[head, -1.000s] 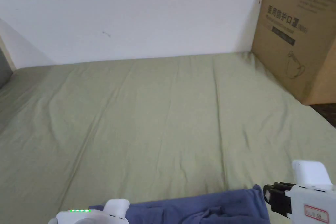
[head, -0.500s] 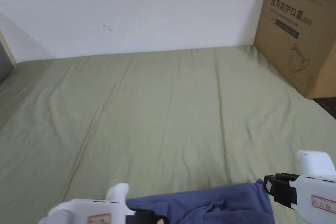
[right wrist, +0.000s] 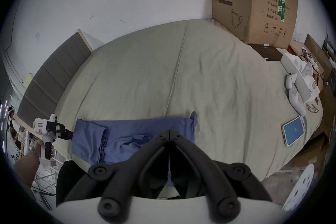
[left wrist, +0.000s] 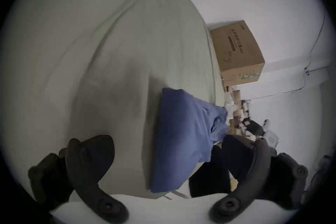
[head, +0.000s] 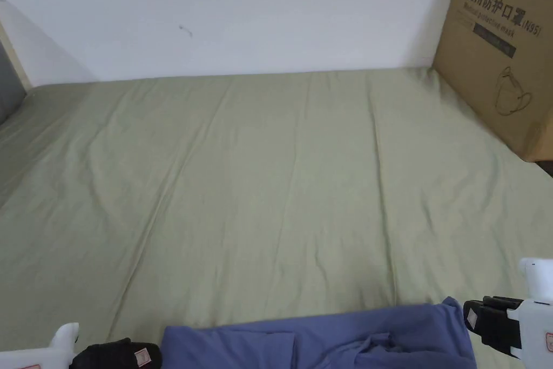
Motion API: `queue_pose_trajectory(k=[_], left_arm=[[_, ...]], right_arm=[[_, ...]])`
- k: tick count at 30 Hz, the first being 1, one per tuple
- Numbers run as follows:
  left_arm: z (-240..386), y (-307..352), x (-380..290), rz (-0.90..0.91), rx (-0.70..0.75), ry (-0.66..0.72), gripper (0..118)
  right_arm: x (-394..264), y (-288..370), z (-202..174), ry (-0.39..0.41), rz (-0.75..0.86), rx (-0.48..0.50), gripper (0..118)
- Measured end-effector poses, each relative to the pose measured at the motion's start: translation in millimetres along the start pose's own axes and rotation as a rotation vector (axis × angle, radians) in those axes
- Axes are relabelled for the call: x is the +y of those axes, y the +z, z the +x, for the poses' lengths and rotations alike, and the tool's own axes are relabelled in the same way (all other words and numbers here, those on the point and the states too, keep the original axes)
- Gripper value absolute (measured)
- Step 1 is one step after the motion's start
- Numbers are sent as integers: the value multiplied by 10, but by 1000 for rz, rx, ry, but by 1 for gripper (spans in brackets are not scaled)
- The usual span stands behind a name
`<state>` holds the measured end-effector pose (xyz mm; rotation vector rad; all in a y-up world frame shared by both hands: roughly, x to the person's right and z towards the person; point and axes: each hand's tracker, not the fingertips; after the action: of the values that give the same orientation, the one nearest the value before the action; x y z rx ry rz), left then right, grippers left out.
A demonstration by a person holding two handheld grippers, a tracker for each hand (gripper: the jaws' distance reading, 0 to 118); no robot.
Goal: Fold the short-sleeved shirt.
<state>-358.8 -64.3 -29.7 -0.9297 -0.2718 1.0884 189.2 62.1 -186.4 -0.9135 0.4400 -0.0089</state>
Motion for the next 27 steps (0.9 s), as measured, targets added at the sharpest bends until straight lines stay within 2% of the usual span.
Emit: queue_pose_trajectory(k=[2,4,6,9,11,12,13,14,15,16,17,18,20,24,27], left_arm=[[-119,-66,58,24,-161,50,118],[-205,-279,95,-26,-314,164,118],[-165,-513,74,-84,-356,186,118],[-12,-685,52,-114,-323,34,118],[5,-706,65,-106,-306,44,115],[-5,-679,78,-100,-308,63,103],[-6,-633,88,-83,-275,77,55],[-70,-540,73,-68,-181,63,39],[-47,-523,58,-60,-14,19,23],[-22,-562,23,-85,119,-17,11],[-69,-494,27,-74,-27,68,11],[-22,-459,10,-39,-65,65,11],[221,-431,-45,-32,61,-87,11],[636,-125,-119,18,88,-165,11],[999,267,-151,127,320,-257,11]], right_arm=[[17,-29,-22,9,-14,-4,0],[44,-39,-59,19,-24,-8,0],[72,-57,-75,25,-29,-9,0],[110,-84,-57,13,-30,-1,0],[116,-107,-44,-1,-32,9,0],[116,-122,-40,-6,-34,11,0],[112,-136,-39,-10,-37,13,0],[106,-147,-39,-12,-39,13,0],[94,-157,-36,-14,-42,13,0],[83,-159,-35,-17,-45,15,0],[74,-159,-37,-20,-46,18,0],[64,-156,-41,-21,-48,21,0],[47,-144,-44,-20,-50,27,0],[58,-68,-66,-15,-34,42,0],[73,-23,-75,-11,-18,56,0]])
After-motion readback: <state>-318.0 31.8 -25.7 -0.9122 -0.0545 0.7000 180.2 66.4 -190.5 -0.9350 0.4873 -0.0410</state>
